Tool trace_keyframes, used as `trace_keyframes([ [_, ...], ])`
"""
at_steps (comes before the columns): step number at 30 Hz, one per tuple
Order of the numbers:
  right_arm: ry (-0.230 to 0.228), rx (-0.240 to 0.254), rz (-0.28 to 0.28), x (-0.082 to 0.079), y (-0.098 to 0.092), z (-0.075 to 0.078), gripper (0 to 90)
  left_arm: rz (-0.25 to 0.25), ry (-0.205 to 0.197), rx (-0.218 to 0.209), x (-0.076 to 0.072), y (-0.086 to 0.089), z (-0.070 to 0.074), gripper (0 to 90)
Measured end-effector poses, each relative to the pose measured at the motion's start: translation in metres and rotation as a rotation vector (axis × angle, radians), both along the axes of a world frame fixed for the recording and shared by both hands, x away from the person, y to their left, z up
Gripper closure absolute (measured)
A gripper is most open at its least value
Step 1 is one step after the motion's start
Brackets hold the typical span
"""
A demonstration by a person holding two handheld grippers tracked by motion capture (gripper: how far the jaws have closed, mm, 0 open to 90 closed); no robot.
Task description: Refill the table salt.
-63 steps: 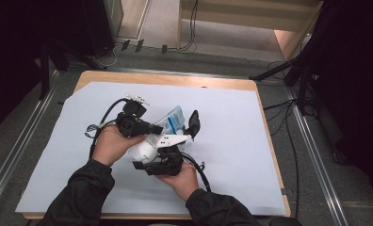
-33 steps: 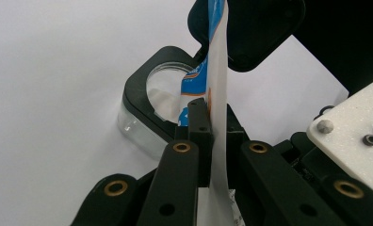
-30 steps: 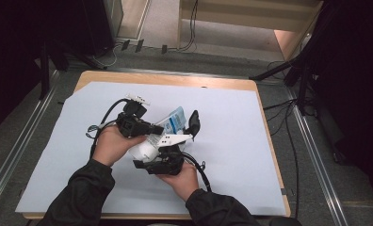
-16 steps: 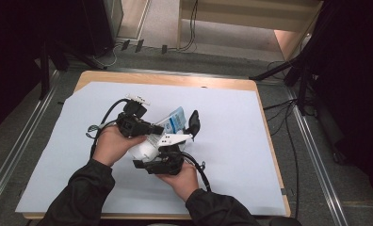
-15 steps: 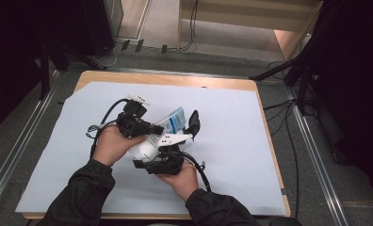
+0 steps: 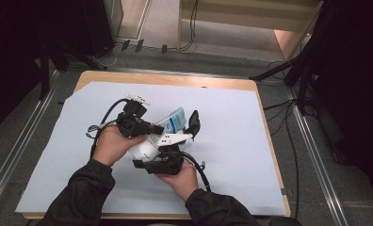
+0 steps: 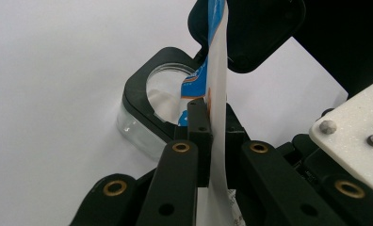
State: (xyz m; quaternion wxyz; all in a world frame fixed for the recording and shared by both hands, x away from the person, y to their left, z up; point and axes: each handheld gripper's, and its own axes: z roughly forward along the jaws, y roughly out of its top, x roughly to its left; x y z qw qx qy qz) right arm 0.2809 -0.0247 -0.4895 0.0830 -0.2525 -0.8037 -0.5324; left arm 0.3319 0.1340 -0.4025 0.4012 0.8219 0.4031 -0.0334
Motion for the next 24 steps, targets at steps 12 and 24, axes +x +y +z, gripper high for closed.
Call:
trace_keyframes([
  [12,0.008,0.006,-0.001,-0.0003,0.0002,0.0006,53.7,0.002,0.001,0.0,-0.0002,-0.0004,0.0003,88.7],
  [24,0.008,0.005,-0.004,-0.0005,0.0003,0.001,53.8,0.0,0.0,-0.002,0.0,-0.0006,0.0001,88.6],
])
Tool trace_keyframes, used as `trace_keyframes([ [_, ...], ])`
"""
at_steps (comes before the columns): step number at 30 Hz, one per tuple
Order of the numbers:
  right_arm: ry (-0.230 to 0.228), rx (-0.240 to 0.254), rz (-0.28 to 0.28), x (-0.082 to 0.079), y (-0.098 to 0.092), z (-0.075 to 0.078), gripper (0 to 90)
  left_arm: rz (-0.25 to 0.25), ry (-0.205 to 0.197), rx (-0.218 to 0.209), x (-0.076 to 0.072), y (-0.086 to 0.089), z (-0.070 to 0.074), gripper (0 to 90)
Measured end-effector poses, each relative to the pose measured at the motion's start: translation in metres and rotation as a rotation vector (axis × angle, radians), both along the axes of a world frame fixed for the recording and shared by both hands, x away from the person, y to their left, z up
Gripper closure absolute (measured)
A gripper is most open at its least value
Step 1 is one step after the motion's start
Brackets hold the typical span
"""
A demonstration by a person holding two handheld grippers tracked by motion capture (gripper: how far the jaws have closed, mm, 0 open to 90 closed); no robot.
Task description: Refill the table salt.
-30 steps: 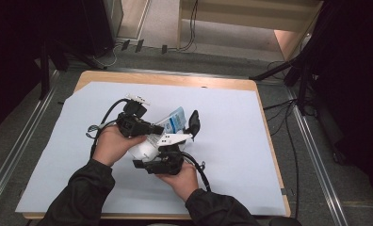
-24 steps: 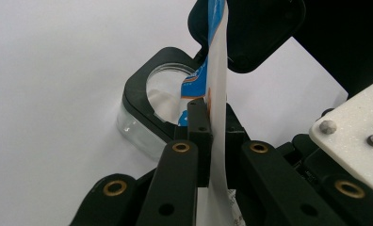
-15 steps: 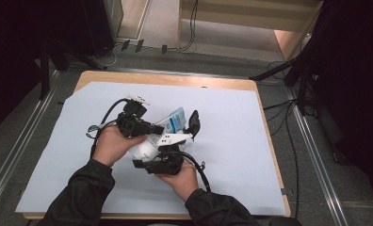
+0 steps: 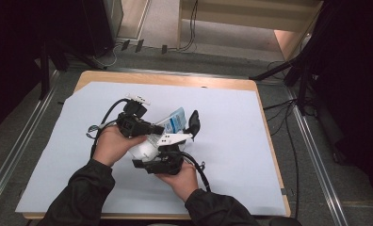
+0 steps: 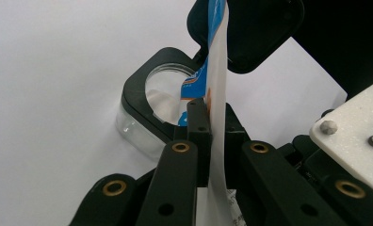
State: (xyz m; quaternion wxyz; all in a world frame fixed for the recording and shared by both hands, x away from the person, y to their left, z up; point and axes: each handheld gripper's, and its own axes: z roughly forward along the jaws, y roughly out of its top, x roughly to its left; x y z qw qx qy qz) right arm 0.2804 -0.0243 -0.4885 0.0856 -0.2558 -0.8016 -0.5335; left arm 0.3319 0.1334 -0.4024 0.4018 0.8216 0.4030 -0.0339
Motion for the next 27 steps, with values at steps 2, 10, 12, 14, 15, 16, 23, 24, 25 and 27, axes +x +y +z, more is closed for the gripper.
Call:
trace_keyframes([
  [2,0.001,0.001,0.0,0.0,0.0,0.0,53.9,0.0,0.002,0.0,0.0001,0.0,-0.0001,88.6],
  [10,-0.001,0.001,0.0,-0.0001,0.0001,0.0001,54.1,0.0,0.005,0.003,0.0002,0.0,0.0,88.6],
  [12,0.001,0.0,0.0,-0.0003,0.0001,0.0003,54.1,0.0,0.005,0.0,0.0002,0.0,0.0,88.6],
  [14,0.001,0.0,0.0,-0.0003,0.0001,0.0004,54.2,0.0,0.006,0.0,0.0002,0.0001,0.0002,88.6],
  [15,0.001,0.001,0.0,-0.0003,0.0002,0.0004,54.3,0.0,0.006,0.001,0.0002,0.0001,0.0002,88.6],
  [16,0.002,0.002,0.001,-0.0003,0.0002,0.0005,54.4,0.001,0.007,0.0,0.0001,0.0001,0.0003,88.6],
  [23,0.006,0.005,0.003,-0.0002,0.0003,0.0007,54.5,0.005,0.006,-0.002,-0.0001,0.0001,0.0006,88.4],
  [24,0.004,0.006,0.002,-0.0001,0.0002,0.0007,54.5,0.005,0.006,-0.002,-0.0001,0.0001,0.0006,88.3],
  [25,0.006,0.007,0.002,-0.0002,0.0002,0.0008,54.6,0.005,0.006,-0.003,-0.0001,0.0002,0.0007,88.3],
  [27,0.007,0.007,0.003,-0.0001,0.0003,0.001,54.6,0.005,0.005,-0.005,0.0,0.0004,0.0007,88.1],
])
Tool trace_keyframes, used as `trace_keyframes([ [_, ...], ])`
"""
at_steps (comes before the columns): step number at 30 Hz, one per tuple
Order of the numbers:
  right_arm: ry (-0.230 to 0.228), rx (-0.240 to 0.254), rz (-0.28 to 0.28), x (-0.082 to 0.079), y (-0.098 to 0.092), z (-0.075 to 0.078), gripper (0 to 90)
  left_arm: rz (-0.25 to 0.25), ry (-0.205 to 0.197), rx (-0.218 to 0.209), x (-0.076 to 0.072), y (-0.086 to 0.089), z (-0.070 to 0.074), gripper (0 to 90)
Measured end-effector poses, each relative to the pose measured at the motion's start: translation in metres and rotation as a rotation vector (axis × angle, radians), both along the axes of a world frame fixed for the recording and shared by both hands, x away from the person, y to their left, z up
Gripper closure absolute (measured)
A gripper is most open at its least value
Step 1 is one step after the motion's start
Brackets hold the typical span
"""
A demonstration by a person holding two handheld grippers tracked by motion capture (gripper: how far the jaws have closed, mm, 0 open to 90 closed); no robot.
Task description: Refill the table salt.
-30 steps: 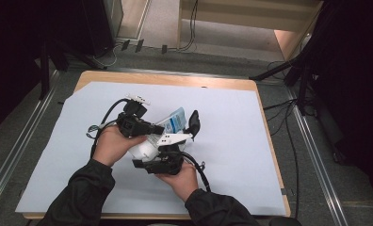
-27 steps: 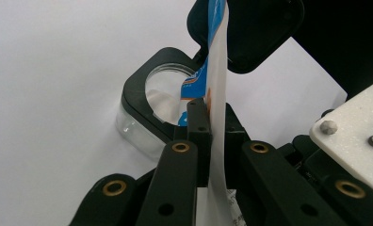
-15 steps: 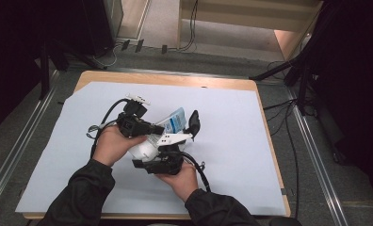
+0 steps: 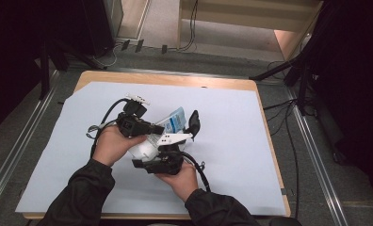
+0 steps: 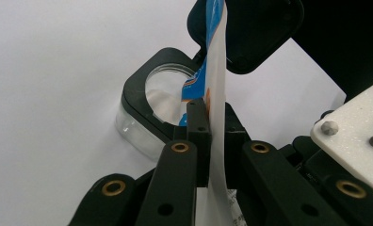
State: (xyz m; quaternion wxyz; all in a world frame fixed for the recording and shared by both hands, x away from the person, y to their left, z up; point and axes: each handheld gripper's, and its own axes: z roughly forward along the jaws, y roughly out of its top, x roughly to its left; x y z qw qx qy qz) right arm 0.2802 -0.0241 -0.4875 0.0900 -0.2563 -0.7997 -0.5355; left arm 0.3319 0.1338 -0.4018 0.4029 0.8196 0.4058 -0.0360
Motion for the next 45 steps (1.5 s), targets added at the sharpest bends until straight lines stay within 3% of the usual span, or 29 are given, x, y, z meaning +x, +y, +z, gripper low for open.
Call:
trace_keyframes([
  [11,0.018,0.016,0.007,0.0009,-0.0006,0.0004,54.7,-0.009,0.001,-0.009,0.0002,0.0019,0.0008,85.5],
  [33,-0.008,0.001,0.014,-0.0009,0.0017,0.002,50.2,0.018,-0.014,0.007,-0.0007,0.002,0.0023,89.9],
  [45,0.0,0.005,0.005,-0.0001,0.0003,0.0021,55.7,0.023,-0.012,-0.006,-0.0007,0.002,0.0027,89.5],
])
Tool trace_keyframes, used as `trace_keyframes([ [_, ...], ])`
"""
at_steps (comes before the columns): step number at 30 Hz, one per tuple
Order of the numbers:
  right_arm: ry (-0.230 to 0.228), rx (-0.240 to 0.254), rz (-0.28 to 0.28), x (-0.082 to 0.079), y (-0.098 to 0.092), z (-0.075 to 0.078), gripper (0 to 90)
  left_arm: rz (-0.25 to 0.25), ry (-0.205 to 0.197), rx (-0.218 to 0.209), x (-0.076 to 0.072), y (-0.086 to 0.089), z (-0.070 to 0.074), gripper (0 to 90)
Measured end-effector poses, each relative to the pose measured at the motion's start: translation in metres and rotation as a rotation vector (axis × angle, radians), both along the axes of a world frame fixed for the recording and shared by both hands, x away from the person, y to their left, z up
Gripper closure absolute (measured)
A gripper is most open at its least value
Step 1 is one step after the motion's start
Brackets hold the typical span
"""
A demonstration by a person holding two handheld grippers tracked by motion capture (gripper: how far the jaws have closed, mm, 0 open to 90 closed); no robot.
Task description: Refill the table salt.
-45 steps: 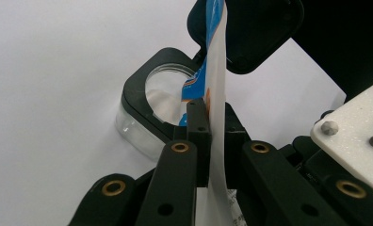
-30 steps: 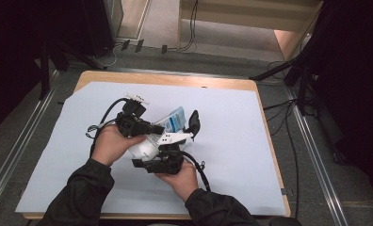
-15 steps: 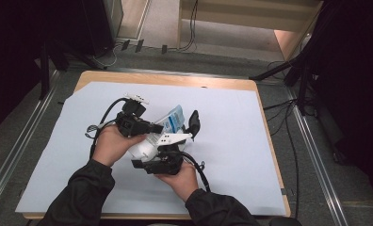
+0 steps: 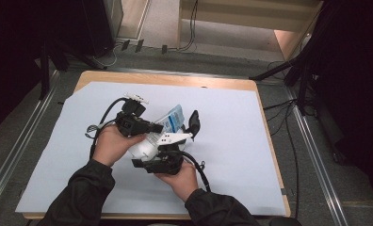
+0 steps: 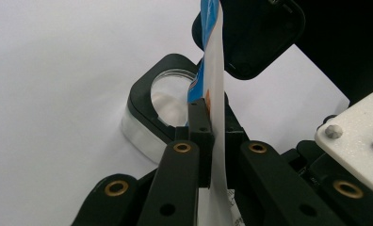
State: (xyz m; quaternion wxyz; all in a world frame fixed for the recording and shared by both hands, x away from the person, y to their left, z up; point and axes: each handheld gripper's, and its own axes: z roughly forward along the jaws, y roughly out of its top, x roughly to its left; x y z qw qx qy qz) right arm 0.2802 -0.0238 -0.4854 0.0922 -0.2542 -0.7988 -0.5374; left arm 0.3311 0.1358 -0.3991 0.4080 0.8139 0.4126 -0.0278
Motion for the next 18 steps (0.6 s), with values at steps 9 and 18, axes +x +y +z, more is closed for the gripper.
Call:
trace_keyframes([
  [9,0.004,0.009,0.002,0.0011,-0.0013,0.0009,56.1,-0.011,-0.002,-0.015,-0.0002,0.0006,0.0005,87.4],
  [18,0.011,0.022,0.008,0.0014,-0.0015,0.0012,56.2,-0.028,-0.007,-0.009,-0.0005,0.0016,0.0016,85.9],
])
